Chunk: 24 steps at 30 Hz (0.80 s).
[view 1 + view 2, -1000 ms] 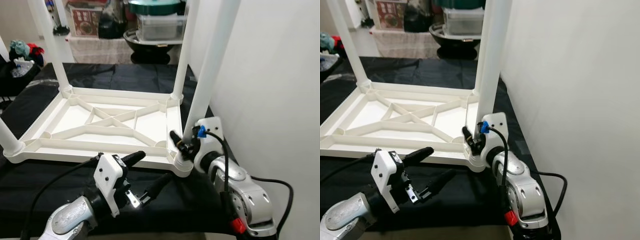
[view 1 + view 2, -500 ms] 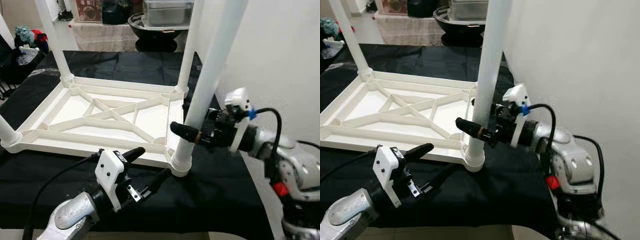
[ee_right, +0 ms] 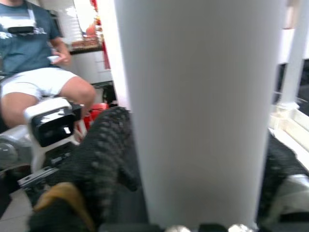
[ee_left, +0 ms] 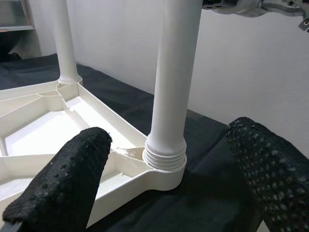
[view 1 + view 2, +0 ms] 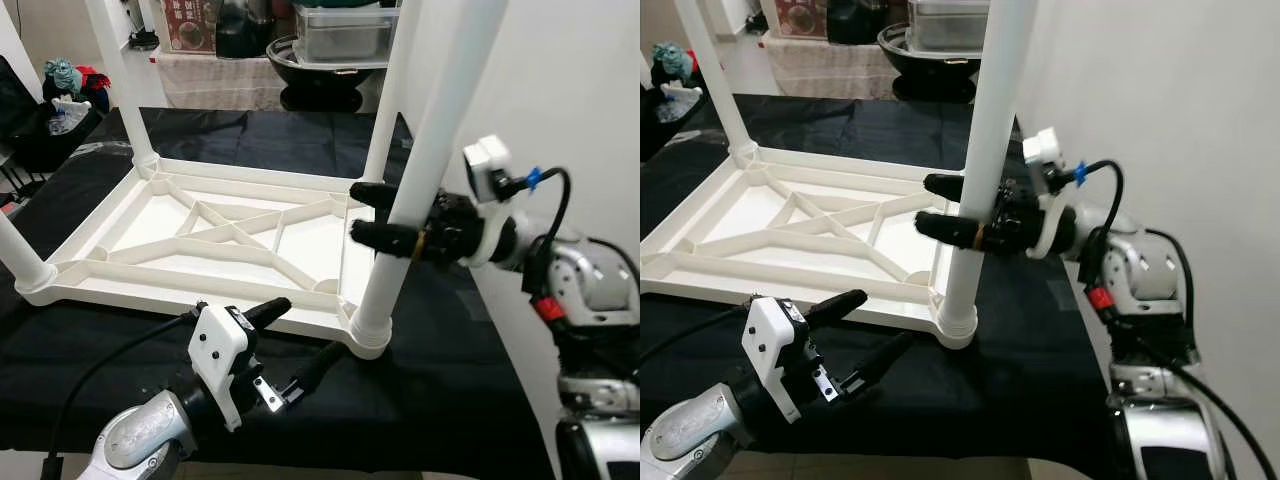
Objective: Building children table
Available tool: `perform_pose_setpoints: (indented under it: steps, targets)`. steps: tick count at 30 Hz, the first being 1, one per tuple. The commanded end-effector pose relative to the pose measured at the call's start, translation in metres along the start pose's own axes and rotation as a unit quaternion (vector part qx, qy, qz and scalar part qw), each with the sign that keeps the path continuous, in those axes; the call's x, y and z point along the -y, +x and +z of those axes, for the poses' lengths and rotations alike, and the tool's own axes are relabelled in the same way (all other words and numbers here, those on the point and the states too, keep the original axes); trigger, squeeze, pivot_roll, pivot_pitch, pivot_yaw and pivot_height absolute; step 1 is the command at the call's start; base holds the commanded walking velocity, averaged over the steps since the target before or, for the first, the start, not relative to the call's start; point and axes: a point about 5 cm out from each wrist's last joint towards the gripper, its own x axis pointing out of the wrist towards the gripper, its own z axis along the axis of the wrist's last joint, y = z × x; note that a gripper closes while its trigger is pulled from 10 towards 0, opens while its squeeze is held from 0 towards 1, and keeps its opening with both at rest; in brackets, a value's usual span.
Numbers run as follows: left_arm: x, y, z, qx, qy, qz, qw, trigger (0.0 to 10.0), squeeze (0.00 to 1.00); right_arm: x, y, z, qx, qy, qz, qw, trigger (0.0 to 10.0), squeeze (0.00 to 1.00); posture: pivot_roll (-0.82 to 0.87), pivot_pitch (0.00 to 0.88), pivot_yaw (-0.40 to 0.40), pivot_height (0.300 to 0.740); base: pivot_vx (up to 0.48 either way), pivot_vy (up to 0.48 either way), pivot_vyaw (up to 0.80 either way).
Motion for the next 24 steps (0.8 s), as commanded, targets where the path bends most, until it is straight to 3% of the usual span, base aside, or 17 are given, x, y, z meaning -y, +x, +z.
perform_pose_setpoints:
  steps: [1, 7, 12, 14, 15, 16, 17, 18, 19, 20, 22, 23, 24]
  targets:
    - [-0.001, -0.003, -0.001, -0.012, 0.001, 0.003, 1.000, 10.0, 0.00, -0.001, -0.003, 0.005, 0.009, -0.009, 0.011, 1.000, 0.0, 0.00, 0.00, 0.097, -0.081, 0.740, 0.000, 0.000, 0.00]
    - [-0.001, -0.003, -0.001, -0.012, 0.002, 0.004, 1.000, 10.0, 0.00, -0.006, -0.005, 0.005, 0.002, -0.004, 0.054, 0.999, 0.0, 0.00, -0.02, 0.094, -0.078, 0.740, 0.000, 0.000, 0.00]
    - [-0.001, -0.001, -0.001, -0.010, 0.002, 0.003, 1.000, 10.0, 0.00, -0.014, 0.000, -0.005, -0.020, -0.001, 0.051, 0.998, 0.0, 0.00, -0.03, 0.094, -0.080, 0.740, 0.000, 0.000, 0.00]
    - [-0.001, -0.001, 0.000, -0.010, 0.002, 0.003, 1.000, 10.0, 0.00, -0.014, 0.005, -0.016, -0.044, -0.010, 0.020, 0.999, 0.0, 0.00, -0.03, 0.094, -0.081, 0.740, 0.000, 0.000, 0.00]
    - [-0.001, -0.001, 0.000, -0.010, 0.002, 0.003, 1.000, 10.0, 0.00, -0.009, 0.010, -0.032, -0.081, -0.008, -0.062, 0.995, 0.0, 0.00, -0.03, 0.092, -0.090, 0.740, 0.000, 0.000, 0.00]
    - [-0.001, 0.000, -0.001, -0.009, 0.001, 0.002, 1.000, 10.0, 0.00, 0.001, 0.013, -0.066, -0.152, 0.003, -0.269, 0.951, 0.0, 0.00, -0.04, 0.094, -0.090, 0.740, 0.000, 0.000, 0.00]
    - [-0.001, 0.000, -0.001, -0.009, 0.001, 0.002, 1.000, 10.0, 0.00, 0.001, 0.013, -0.066, -0.152, 0.003, -0.269, 0.951, 0.0, 0.00, -0.04, 0.094, -0.090, 0.740, 0.000, 0.000, 0.00]
    - [-0.001, 0.001, -0.001, -0.008, 0.000, 0.001, 1.000, 10.0, 0.00, 0.006, -0.006, -0.089, -0.199, 0.012, -0.498, 0.844, 0.0, 0.00, -0.05, 0.092, -0.091, 0.740, 0.000, 0.000, 0.00]
    - [-0.001, 0.002, -0.002, -0.007, -0.001, 0.000, 1.000, 10.0, 0.00, -0.007, -0.020, -0.102, -0.223, -0.001, -0.593, 0.774, 0.0, 0.00, -0.05, 0.092, -0.091, 0.740, 0.000, 0.000, 0.00]
    - [-0.001, 0.004, -0.001, -0.006, 0.001, -0.004, 1.000, 10.0, 0.00, -0.018, -0.025, -0.103, -0.225, -0.026, -0.624, 0.748, 0.0, 0.00, -0.03, 0.093, -0.097, 0.740, 0.000, 0.000, 0.00]
    - [-0.001, 0.005, -0.001, -0.003, 0.000, -0.005, 1.000, 10.0, 0.00, -0.024, -0.023, -0.106, -0.225, -0.025, -0.618, 0.753, 0.0, 0.00, -0.06, 0.077, -0.090, 0.740, 0.000, 0.000, 0.00]
    - [-0.001, 0.007, -0.001, -0.001, 0.001, -0.007, 1.000, 10.0, 0.00, -0.025, -0.015, -0.105, -0.223, -0.031, -0.597, 0.770, 0.0, 0.00, -0.06, 0.072, -0.086, 0.740, 0.000, 0.000, 0.00]
    - [-0.001, 0.008, 0.000, 0.000, 0.002, -0.008, 1.000, 10.0, 0.00, -0.025, -0.010, -0.105, -0.224, -0.032, -0.591, 0.774, 0.0, 0.00, -0.06, 0.072, -0.086, 0.740, 0.000, 0.000, 0.00]
